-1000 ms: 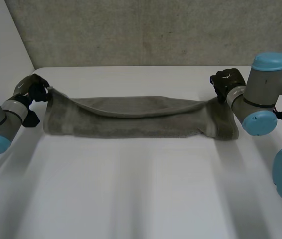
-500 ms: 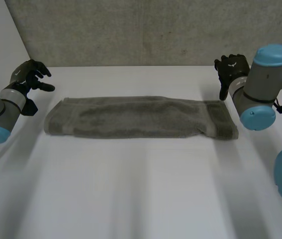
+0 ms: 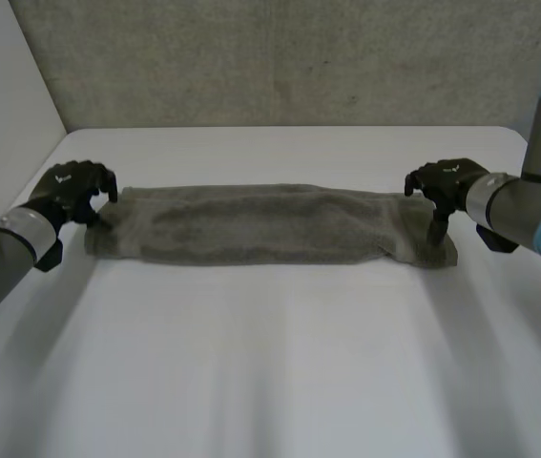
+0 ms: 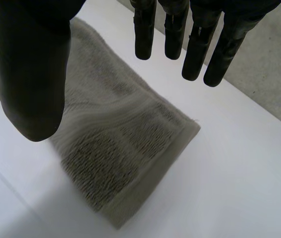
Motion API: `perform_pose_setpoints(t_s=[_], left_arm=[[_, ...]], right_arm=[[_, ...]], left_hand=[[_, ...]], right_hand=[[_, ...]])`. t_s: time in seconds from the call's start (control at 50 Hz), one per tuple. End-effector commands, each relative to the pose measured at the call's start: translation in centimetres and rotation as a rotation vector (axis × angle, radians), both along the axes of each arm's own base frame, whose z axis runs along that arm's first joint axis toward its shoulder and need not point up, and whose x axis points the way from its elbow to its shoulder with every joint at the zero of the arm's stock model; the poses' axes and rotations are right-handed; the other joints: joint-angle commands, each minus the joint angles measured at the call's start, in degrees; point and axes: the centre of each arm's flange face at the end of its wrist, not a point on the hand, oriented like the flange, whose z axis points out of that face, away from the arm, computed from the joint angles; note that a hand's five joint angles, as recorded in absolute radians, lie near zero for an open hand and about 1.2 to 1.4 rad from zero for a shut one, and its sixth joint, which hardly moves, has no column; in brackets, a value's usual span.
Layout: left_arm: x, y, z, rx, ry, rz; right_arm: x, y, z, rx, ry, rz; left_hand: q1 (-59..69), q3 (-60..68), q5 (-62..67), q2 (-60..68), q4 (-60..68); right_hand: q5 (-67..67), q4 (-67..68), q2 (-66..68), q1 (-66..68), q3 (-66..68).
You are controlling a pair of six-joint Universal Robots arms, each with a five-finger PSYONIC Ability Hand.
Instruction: Fold the towel.
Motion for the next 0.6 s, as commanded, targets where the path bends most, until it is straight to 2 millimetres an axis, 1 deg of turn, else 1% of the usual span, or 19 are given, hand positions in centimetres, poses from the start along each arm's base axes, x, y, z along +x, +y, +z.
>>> perform_pose_setpoints(t_s=[0.02,0.06,0.08,0.12,0.18,0.2,0.3,0.38,0.4,0.44,0.48,0.5,0.52,0.54,0.56,0.6], left_arm=[[-0.2,1.2,-1.5,-0.001,-0.117,-0.025],[-0.5,1.4,-1.8,0.002,-0.118,-0.031],[-0.6,1.4,-1.9,0.003,-0.119,-0.036],[-0.7,1.3,-2.1,0.0,-0.119,-0.038],[-0.7,1.2,-2.5,-0.002,-0.119,-0.036],[-0.7,1.2,-2.5,-0.002,-0.119,-0.036],[-0.8,0.9,-3.3,-0.019,-0.121,-0.034],[-0.7,0.7,-3.3,-0.028,-0.123,-0.017],[-0.6,0.6,-3.3,-0.032,-0.126,-0.004],[-0.5,0.6,-3.3,-0.032,-0.128,0.006],[-0.4,0.5,-3.3,-0.033,-0.13,0.014],[-0.4,0.5,-3.3,-0.031,-0.13,0.017],[-0.4,0.5,-3.3,-0.031,-0.13,0.017],[-0.4,0.5,-3.4,-0.03,-0.13,0.017],[-0.4,0.5,-3.5,-0.027,-0.132,0.018],[-0.4,0.5,-3.6,-0.026,-0.134,0.017]], right_arm=[[-0.8,1.0,-2.2,-0.005,0.005,-0.012],[-1.1,1.1,-3.5,-0.005,0.006,-0.023],[-1.1,1.1,-3.5,-0.005,0.006,-0.023],[-1.5,1.0,-4.7,-0.011,0.004,-0.031],[-1.6,0.8,-5.0,-0.023,0.001,-0.034],[-1.7,0.6,-5.5,-0.028,-0.006,-0.041],[-1.8,0.1,-6.5,-0.051,-0.013,-0.045],[-1.9,-0.2,-7.6,-0.043,-0.009,-0.049],[-1.9,-0.2,-7.6,-0.043,-0.009,-0.049],[-1.9,-0.5,-8.0,-0.046,-0.01,-0.049],[-1.8,-0.6,-8.2,-0.053,-0.012,-0.049],[-1.8,-0.8,-8.3,-0.062,-0.011,-0.05],[-1.8,-0.8,-8.3,-0.062,-0.011,-0.05],[-1.9,-0.9,-8.5,-0.07,-0.011,-0.052],[-1.9,-0.9,-8.5,-0.07,-0.011,-0.052],[-2.2,-1.3,-8.4,-0.088,-0.013,-0.062]], left_hand=[[-0.7,-2.2,0.0,-1.4,-1.6],[-0.7,-2.2,0.0,-1.4,-1.6],[-0.7,-2.2,0.0,-1.4,-1.6],[-0.9,-2.4,-0.2,-1.6,-1.7],[-0.7,-2.2,0.0,-1.4,-1.6],[-0.7,-2.2,0.0,-1.4,-1.6],[-0.7,-2.2,0.0,-1.4,-1.6],[-0.7,-2.2,0.0,-1.4,-1.6],[-0.9,-2.4,-0.2,-1.6,-1.7],[-0.9,-2.4,-0.2,-1.6,-1.7],[-0.9,-2.4,-0.2,-1.6,-1.7],[-0.9,-2.4,-0.2,-1.6,-1.7],[-0.9,-2.4,-0.2,-1.6,-1.7],[-0.9,-2.4,-0.2,-1.6,-1.7],[-0.9,-2.4,-0.2,-1.6,-1.7],[-0.9,-2.4,-0.2,-1.6,-1.7]], right_hand=[[0.8,1.9,2.8,1.9,2.2],[1.4,2.6,3.4,2.6,2.9],[1.5,2.6,3.4,2.6,2.9],[3.1,4.3,5.1,4.2,4.6],[3.3,4.5,5.3,4.4,4.8],[3.6,4.8,5.6,4.8,5.1],[9.0,10.2,11.0,10.1,10.5],[12.0,13.2,14.0,13.2,13.5],[12.0,13.2,14.0,13.2,13.5],[17.9,19.1,19.9,19.0,19.4],[20.6,21.8,22.6,21.7,22.1],[25.6,26.8,27.6,26.7,27.1],[25.7,26.8,27.7,26.8,27.1],[32.2,33.3,34.1,33.3,33.6],[32.2,33.4,34.2,33.4,33.7],[46.5,47.6,48.4,47.6,47.9]])
